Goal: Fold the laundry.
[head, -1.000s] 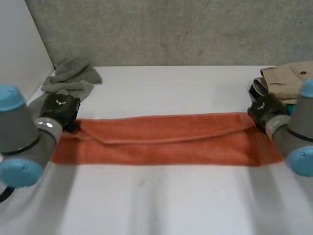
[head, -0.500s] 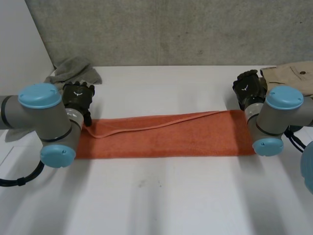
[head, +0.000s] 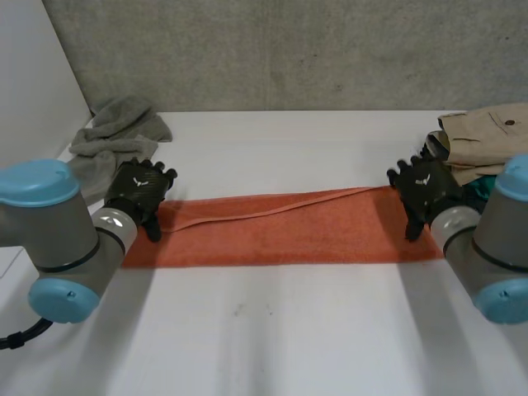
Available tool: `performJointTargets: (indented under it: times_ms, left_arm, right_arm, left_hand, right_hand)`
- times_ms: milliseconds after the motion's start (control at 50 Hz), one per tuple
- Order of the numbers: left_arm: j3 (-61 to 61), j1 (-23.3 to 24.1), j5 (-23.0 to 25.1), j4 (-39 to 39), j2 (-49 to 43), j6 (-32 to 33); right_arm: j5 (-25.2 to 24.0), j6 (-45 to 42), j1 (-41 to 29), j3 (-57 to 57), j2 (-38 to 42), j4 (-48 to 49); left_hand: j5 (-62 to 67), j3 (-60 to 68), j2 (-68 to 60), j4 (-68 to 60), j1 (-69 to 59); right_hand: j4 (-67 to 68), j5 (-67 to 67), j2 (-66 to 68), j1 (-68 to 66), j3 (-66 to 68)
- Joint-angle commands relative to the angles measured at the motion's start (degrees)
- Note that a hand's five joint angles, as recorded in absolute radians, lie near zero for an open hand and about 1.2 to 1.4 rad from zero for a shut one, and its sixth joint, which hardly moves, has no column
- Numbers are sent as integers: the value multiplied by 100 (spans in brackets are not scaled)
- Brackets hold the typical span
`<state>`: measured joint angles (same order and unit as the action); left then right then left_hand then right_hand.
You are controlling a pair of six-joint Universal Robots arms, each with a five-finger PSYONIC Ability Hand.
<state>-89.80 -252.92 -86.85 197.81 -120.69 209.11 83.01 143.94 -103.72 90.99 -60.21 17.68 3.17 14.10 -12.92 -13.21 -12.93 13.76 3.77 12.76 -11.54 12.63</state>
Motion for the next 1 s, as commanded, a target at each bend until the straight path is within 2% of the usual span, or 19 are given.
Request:
performJointTargets:
  times_ms: [20, 140, 260, 360, 440, 560, 700, 840, 960, 980, 1000]
  left_arm:
    - [621, -240, -25, 240, -815, 797]
    - [1376, -390, -7, 486, -1412, 1167]
    - [2447, -477, -104, 1170, -1738, 861]
    - [2819, -540, -192, 1163, -1870, 561]
    - [2547, -478, -323, 996, -1756, 543]
    - [1765, -452, -359, 899, -1282, 438]
    - [675, -399, -350, 882, -430, -142]
    - [-28, -302, -297, 899, 186, -564]
    - [-248, -250, -297, 961, 353, -573]
    - [-257, -249, -297, 961, 353, -573]
    - [-257, -249, -297, 961, 353, -573]
  right_arm:
    - [-48, -42, 36, 420, -202, -1]
    - [5, -15, 80, 595, -430, -1]
    - [22, 11, 309, 903, -738, -1]
    - [14, 11, 396, 1105, -817, -10]
    - [-13, 11, 572, 1202, -817, -37]
    - [-372, 2, 836, 1211, -808, -116]
    - [-636, 11, 1065, 1097, -598, -107]
    - [-645, -7, 1082, 833, -123, -72]
    - [-637, -42, 1144, 587, 308, -37]
    - [-637, -50, 1153, 543, 352, -28]
    - [-637, -50, 1170, 465, 439, 7]
  left_hand:
    - [-26, -119, 1, 30, 3]
    - [24, -69, -49, -20, -48]
    - [276, 182, -301, -272, -299]
    - [445, 352, -470, -441, -468]
    - [378, 285, -403, -374, -401]
    - [344, 251, -369, -340, -367]
    - [344, 251, -369, -340, -367]
    - [327, 234, -352, -323, -351]
    - [310, 217, -335, -306, -334]
    - [294, 200, -319, -290, -317]
    - [293, 200, -318, -290, -317]
  right_hand:
    - [-376, -377, -276, 154, -263]
    - [-376, -377, -276, 154, -263]
    - [-376, -377, -276, 154, -263]
    - [-376, -377, -276, 154, -263]
    - [-376, -377, -276, 154, -263]
    - [86, 85, 186, -308, 200]
    - [321, 319, 420, -543, 434]
    - [826, 825, 926, -1048, 939]
    - [1799, 1798, 1898, -2021, 1912]
    - [2302, 2301, 2402, -2524, 2415]
    - [4572, 4570, 4671, -4794, 4685]
